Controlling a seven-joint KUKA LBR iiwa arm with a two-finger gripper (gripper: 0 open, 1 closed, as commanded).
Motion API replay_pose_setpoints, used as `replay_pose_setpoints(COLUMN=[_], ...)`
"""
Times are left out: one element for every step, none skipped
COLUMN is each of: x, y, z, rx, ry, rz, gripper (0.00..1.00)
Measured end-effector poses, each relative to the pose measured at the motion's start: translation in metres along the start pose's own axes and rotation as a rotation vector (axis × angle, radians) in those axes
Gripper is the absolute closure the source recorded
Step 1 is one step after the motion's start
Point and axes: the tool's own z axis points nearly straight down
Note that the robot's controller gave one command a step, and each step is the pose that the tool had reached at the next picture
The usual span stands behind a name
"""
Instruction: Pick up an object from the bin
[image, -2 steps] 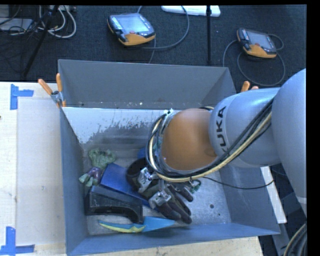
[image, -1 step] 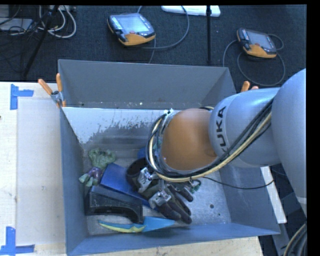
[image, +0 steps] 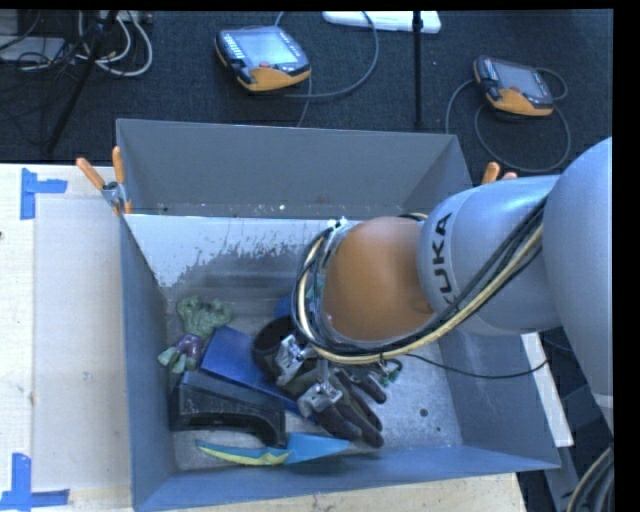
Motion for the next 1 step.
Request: replay_pose_setpoints(x=[0.0000], y=[0.0000], z=[0.0000], rx=[0.000], ry=[0.000], rz=[0.001], gripper=[1.00])
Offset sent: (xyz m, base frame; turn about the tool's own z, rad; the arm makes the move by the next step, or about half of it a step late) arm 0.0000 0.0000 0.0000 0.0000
